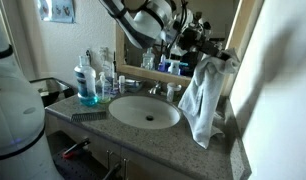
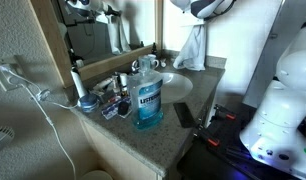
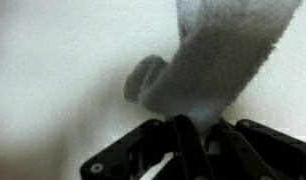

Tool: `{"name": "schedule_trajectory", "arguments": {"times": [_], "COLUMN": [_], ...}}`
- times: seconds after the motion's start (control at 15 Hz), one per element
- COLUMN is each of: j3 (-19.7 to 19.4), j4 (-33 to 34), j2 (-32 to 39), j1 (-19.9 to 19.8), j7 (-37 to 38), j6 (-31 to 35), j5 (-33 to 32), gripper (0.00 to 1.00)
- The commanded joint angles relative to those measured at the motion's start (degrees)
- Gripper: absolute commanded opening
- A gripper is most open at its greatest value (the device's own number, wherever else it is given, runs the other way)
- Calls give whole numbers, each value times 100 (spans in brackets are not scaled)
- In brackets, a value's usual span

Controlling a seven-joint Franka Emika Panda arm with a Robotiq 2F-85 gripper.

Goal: Put the towel on the countertop

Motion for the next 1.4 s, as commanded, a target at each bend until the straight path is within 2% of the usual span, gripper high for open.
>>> {"name": "schedule_trajectory", "arguments": {"times": [0.0,0.53,1.0,1.07,1.33], "j3": [-158,-372,-387,-382,-367], "j4": [-538,-945,-921,-897,-815], "j2": [27,724,1474,1537,1490], "j1": [-113,-264,-440,-461,-502], "j7": [469,885,1247,1250,1171], "j6": [255,852,1442,1514,1612], "j5": [-291,-259,-129,-94,203], "gripper": [8,8,8,30,58]}}
